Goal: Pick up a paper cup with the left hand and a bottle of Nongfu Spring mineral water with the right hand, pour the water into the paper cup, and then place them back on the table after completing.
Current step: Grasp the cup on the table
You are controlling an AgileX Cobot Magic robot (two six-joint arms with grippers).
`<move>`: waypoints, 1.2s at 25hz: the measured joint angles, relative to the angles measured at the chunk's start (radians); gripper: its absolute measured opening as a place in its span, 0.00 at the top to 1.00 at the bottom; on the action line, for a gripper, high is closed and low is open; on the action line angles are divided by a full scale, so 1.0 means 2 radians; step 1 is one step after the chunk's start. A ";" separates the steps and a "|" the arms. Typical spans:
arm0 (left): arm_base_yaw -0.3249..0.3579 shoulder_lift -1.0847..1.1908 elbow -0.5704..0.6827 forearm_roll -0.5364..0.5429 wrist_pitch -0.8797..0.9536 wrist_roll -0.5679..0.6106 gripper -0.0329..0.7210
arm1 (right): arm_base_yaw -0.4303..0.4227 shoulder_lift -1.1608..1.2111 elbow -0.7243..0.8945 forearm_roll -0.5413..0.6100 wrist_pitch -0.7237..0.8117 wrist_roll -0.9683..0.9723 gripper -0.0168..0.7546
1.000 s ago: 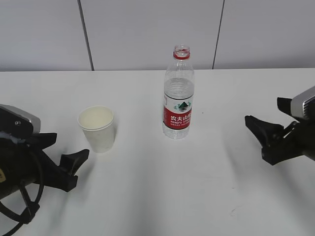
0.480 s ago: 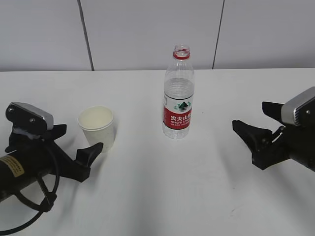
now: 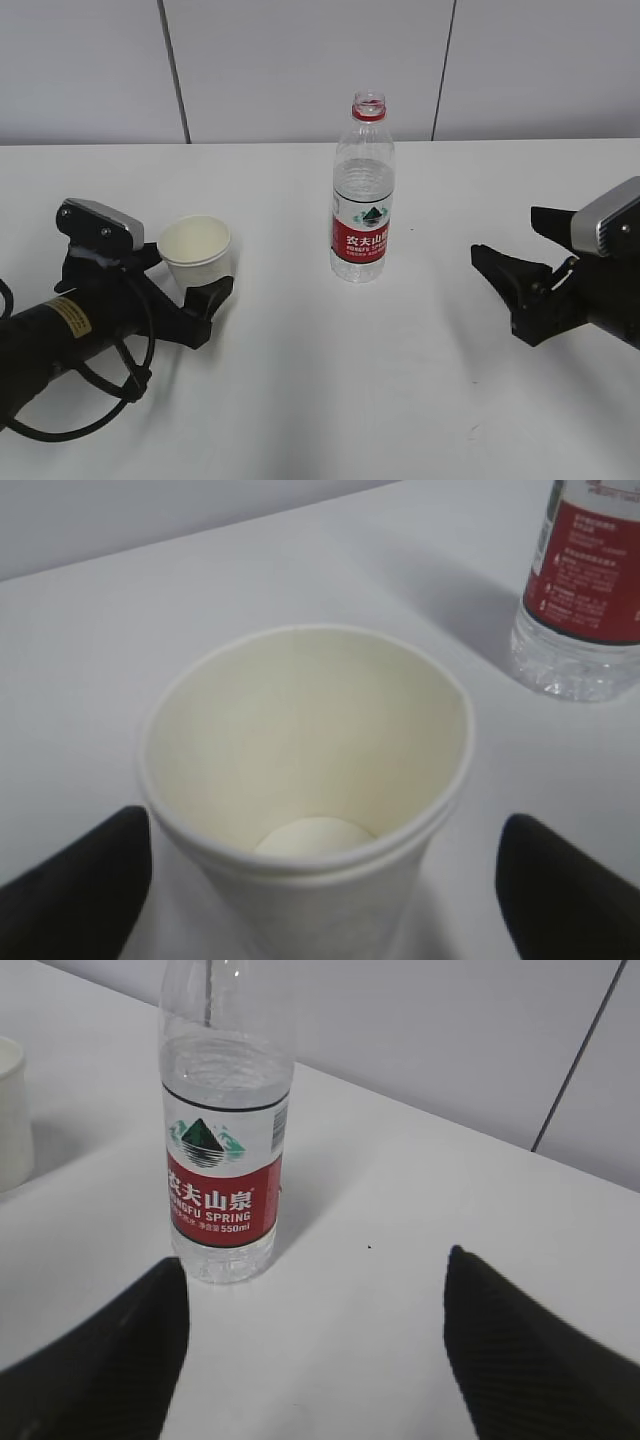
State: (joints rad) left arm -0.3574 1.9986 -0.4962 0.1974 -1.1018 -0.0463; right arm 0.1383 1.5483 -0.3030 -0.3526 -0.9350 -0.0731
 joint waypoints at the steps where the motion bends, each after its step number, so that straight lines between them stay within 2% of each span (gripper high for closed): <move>1: 0.000 0.005 -0.005 0.000 0.000 -0.003 0.11 | 0.000 0.000 0.000 0.000 0.000 0.000 0.22; 11: 0.000 0.037 -0.043 0.000 0.003 -0.012 0.16 | 0.000 0.000 0.000 -0.001 -0.001 0.000 0.22; 23: 0.000 0.038 -0.043 0.000 0.005 -0.013 0.35 | 0.000 0.000 -0.001 -0.001 -0.001 0.001 0.22; 30: 0.000 0.038 -0.043 0.000 0.005 -0.013 0.37 | 0.000 0.022 -0.025 -0.022 -0.002 0.014 0.22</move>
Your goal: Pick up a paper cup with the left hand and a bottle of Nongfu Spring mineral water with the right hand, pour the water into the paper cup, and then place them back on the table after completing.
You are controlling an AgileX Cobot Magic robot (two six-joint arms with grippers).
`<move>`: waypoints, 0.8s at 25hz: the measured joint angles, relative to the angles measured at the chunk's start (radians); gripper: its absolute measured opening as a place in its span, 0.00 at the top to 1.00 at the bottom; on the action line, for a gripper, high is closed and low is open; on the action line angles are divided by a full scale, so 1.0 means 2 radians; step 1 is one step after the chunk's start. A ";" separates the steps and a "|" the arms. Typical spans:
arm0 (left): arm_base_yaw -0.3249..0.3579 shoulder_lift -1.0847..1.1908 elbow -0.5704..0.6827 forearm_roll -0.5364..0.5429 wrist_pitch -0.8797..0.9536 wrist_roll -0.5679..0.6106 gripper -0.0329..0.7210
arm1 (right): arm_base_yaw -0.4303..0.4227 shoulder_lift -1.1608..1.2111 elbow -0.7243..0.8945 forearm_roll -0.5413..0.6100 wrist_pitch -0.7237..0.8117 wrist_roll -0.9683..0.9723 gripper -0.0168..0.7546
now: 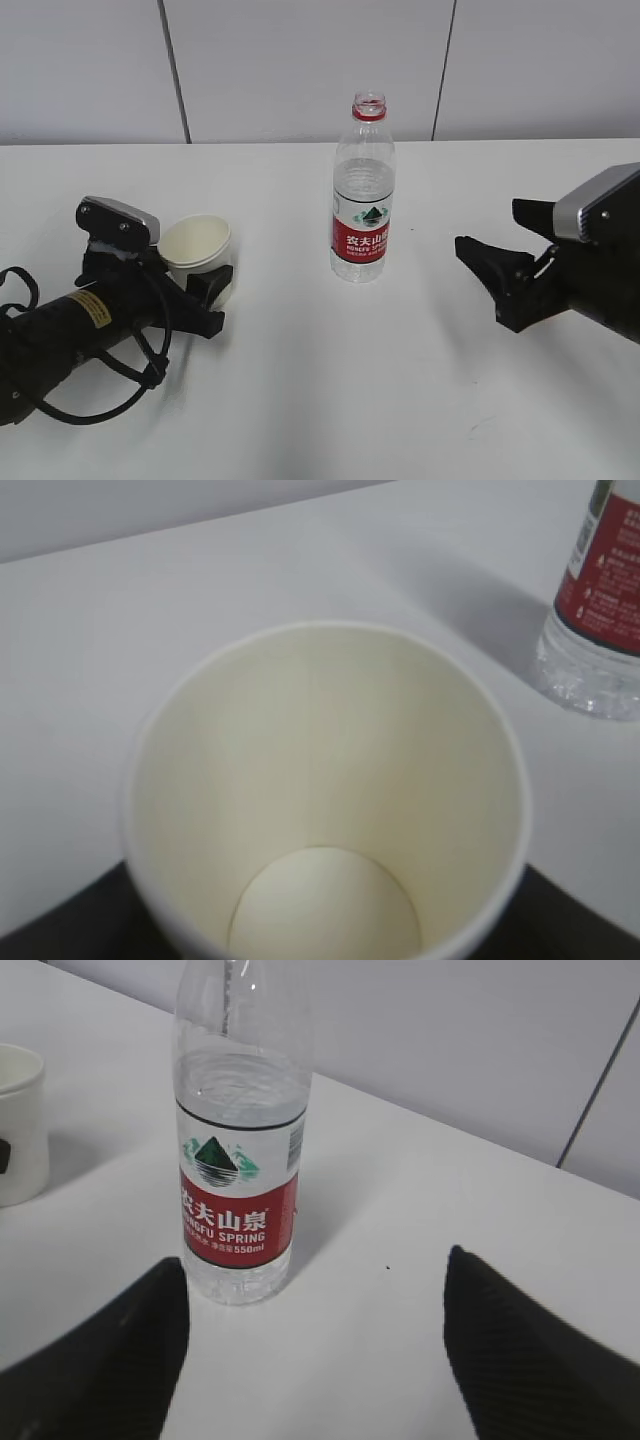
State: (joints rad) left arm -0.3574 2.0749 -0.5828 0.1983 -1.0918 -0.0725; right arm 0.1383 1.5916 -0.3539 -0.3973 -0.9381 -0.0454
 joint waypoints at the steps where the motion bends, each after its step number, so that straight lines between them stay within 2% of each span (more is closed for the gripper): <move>1: 0.000 0.000 0.000 0.000 0.000 0.000 0.37 | 0.000 0.007 -0.008 -0.006 -0.001 0.008 0.22; 5: 0.000 0.000 0.000 0.000 0.001 0.000 0.38 | 0.000 0.053 -0.041 -0.027 -0.001 0.043 0.22; 12: 0.000 0.000 0.000 0.000 0.001 0.000 0.38 | 0.000 0.134 -0.112 -0.105 -0.007 0.099 0.18; 20: 0.000 0.000 -0.001 0.000 0.002 -0.001 0.38 | 0.000 0.198 -0.189 -0.156 -0.022 0.123 0.17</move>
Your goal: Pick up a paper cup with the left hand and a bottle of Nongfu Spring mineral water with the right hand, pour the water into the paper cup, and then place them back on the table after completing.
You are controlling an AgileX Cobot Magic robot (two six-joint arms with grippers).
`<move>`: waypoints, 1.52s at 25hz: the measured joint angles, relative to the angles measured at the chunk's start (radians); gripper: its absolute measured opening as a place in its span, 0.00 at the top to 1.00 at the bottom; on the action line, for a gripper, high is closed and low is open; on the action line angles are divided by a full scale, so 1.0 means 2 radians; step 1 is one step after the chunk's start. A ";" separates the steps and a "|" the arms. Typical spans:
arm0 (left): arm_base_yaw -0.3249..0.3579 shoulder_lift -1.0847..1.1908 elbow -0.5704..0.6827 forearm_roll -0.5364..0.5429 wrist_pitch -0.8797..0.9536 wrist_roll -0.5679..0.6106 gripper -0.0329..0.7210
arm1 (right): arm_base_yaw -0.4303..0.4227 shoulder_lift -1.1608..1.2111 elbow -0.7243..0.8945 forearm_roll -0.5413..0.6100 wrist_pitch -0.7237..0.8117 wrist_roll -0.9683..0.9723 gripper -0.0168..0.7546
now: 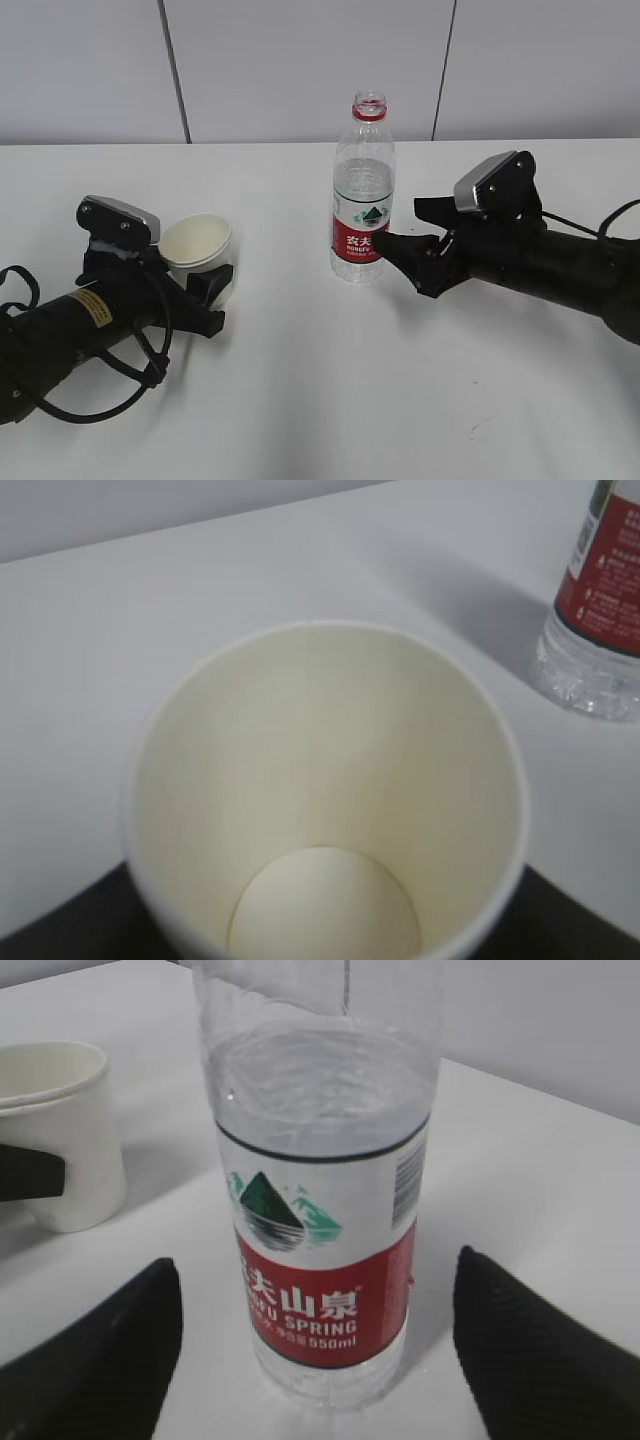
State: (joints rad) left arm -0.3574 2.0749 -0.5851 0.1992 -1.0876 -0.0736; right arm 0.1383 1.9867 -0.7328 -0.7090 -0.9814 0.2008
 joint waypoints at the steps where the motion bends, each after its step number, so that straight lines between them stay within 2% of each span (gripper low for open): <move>1: 0.000 0.000 -0.001 0.000 0.000 0.000 0.38 | 0.000 0.008 -0.011 -0.007 0.000 0.005 0.17; 15: 0.000 0.000 -0.001 0.001 0.002 0.000 0.38 | 0.002 0.087 -0.116 -0.055 0.001 0.039 0.17; 24: 0.000 0.000 -0.001 0.001 0.002 0.000 0.38 | 0.036 0.117 -0.162 -0.065 0.004 0.042 0.18; 31: 0.000 -0.003 -0.002 0.001 0.011 0.000 0.38 | 0.036 0.117 -0.162 -0.065 0.004 0.043 0.34; 34: 0.000 -0.018 -0.002 0.005 0.041 0.000 0.38 | 0.036 0.117 -0.162 -0.065 0.004 0.043 0.43; 38: 0.000 -0.047 -0.002 0.028 0.083 -0.001 0.38 | 0.036 0.116 -0.162 -0.065 0.003 0.043 0.48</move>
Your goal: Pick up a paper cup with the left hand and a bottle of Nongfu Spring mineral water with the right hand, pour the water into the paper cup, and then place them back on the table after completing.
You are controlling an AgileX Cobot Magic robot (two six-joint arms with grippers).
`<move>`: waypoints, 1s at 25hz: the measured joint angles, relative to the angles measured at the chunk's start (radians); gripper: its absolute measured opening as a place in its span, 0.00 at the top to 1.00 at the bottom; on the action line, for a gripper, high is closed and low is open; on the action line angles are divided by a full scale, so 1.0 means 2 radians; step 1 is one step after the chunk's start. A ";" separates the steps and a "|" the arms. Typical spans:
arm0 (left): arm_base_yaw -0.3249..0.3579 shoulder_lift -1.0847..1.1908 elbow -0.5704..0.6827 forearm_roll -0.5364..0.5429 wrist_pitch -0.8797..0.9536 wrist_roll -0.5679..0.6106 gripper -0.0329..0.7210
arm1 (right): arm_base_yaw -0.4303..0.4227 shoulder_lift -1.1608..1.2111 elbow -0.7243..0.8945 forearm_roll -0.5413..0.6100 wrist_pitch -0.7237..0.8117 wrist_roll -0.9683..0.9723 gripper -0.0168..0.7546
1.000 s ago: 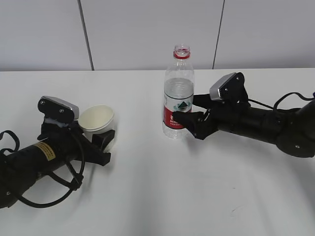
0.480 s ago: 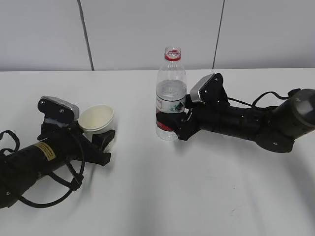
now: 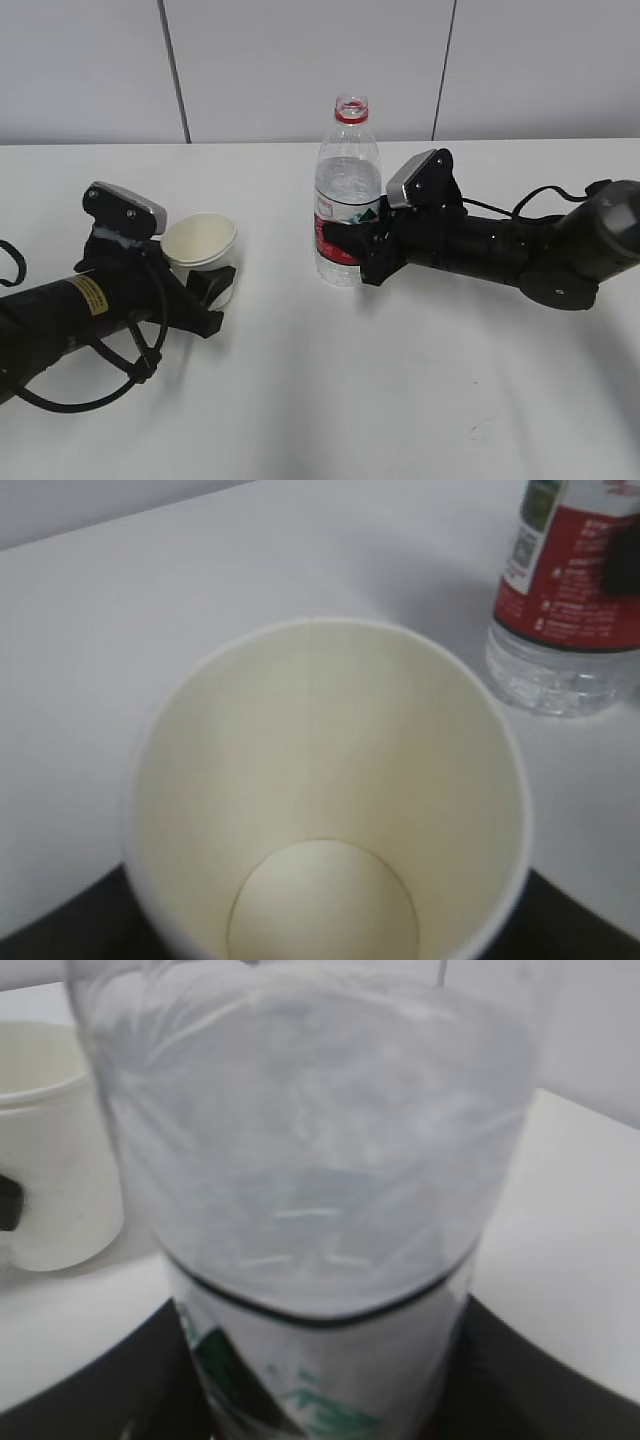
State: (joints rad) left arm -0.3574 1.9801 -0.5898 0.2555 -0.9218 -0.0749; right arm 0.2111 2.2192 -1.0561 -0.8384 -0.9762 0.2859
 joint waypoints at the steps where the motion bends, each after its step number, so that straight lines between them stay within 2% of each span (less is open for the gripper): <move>1: 0.000 -0.009 0.000 0.009 0.014 -0.002 0.38 | 0.000 -0.001 0.000 -0.001 0.004 0.000 0.48; 5: 0.000 -0.037 0.000 0.024 0.064 -0.007 0.38 | 0.000 -0.024 0.000 -0.011 0.047 -0.003 0.48; 11: 0.000 -0.056 0.000 0.048 0.093 -0.022 0.38 | 0.001 -0.058 -0.005 -0.022 0.092 -0.049 0.48; 14: 0.000 -0.056 0.000 0.074 0.090 -0.056 0.38 | 0.001 -0.066 -0.021 -0.052 0.111 -0.060 0.48; 18: 0.000 -0.057 0.000 0.123 0.043 -0.097 0.38 | 0.003 -0.068 -0.048 -0.098 0.134 -0.062 0.49; 25: 0.000 -0.058 0.000 0.143 0.028 -0.104 0.38 | 0.004 -0.068 -0.095 -0.174 0.154 -0.063 0.49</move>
State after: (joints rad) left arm -0.3574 1.8637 -0.5898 0.5416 -0.8652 -0.2834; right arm 0.2183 2.0824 -1.2458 -1.1874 -0.6673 0.1593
